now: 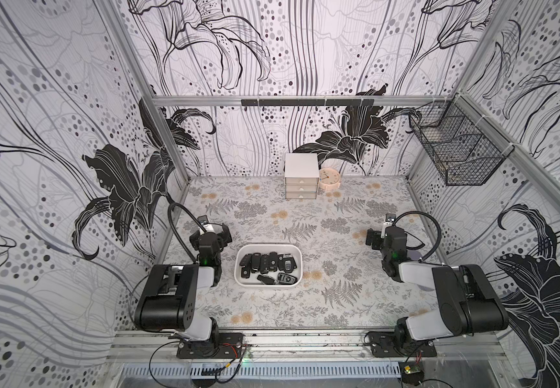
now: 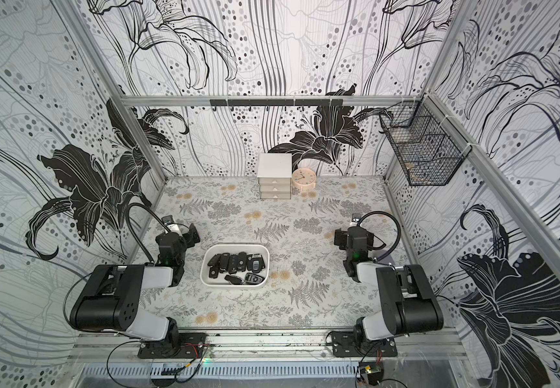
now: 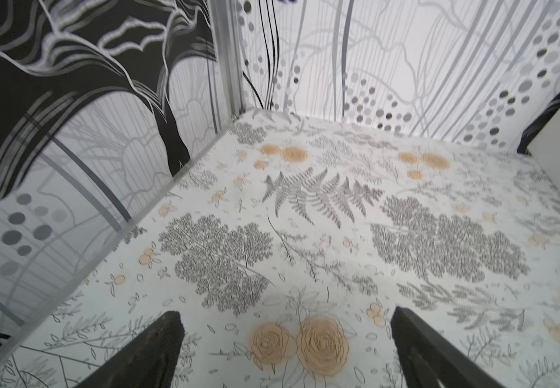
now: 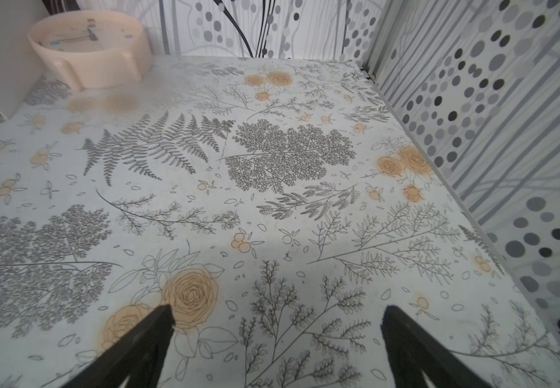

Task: Place the car key into the storage box
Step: Reset both arms

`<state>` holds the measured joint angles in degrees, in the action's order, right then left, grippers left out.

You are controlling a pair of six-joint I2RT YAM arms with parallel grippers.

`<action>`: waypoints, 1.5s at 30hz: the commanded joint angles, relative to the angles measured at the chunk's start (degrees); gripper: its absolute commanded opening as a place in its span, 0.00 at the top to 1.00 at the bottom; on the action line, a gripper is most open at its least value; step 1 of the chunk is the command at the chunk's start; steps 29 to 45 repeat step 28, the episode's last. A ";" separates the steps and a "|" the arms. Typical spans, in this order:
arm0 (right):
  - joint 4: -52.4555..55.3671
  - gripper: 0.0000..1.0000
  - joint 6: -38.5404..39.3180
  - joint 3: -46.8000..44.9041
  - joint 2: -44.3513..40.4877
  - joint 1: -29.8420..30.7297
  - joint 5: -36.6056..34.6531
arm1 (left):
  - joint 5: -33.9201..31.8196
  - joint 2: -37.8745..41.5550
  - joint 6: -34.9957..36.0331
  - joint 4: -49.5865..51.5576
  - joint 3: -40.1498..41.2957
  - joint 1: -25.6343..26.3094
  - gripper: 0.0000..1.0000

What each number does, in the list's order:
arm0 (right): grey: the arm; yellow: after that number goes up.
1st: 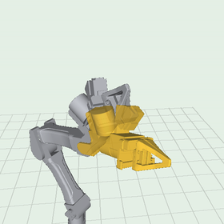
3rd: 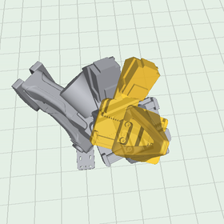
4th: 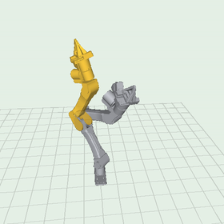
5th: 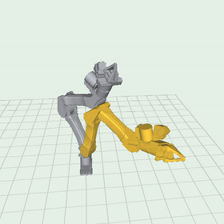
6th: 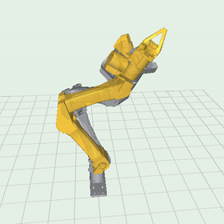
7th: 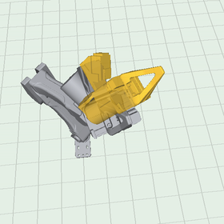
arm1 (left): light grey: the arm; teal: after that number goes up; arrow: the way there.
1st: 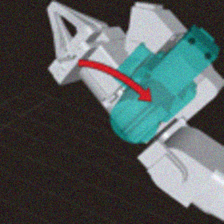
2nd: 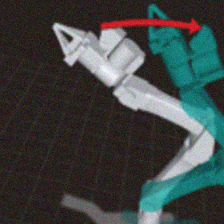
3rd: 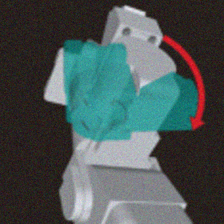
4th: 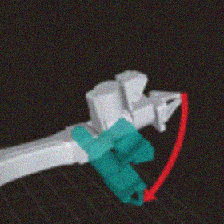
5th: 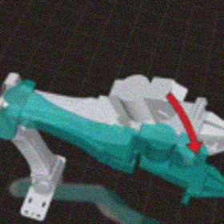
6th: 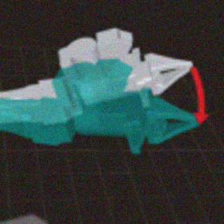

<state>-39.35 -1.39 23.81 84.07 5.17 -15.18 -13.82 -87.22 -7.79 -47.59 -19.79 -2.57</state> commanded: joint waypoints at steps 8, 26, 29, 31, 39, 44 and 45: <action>-10.68 0.00 2.09 -3.68 2.03 -0.56 5.09 | 2.45 -0.75 2.04 -7.39 0.45 -0.22 0.00; -10.60 0.00 2.18 -3.69 2.06 -0.46 4.98 | 1.89 -0.56 2.26 -7.16 0.50 0.46 0.01; -10.52 0.00 2.10 -3.68 2.05 -0.52 5.07 | 1.82 -0.58 2.42 -7.66 0.70 0.43 0.00; -10.52 0.00 2.10 -3.68 2.05 -0.52 5.07 | 1.82 -0.58 2.42 -7.66 0.70 0.43 0.00; -10.52 0.00 2.10 -3.68 2.05 -0.52 5.07 | 1.82 -0.58 2.42 -7.66 0.70 0.43 0.00; -10.52 0.00 2.10 -3.68 2.05 -0.52 5.07 | 1.82 -0.58 2.42 -7.66 0.70 0.43 0.00; -10.52 0.00 2.10 -3.68 2.05 -0.52 5.07 | 1.82 -0.58 2.42 -7.66 0.70 0.43 0.00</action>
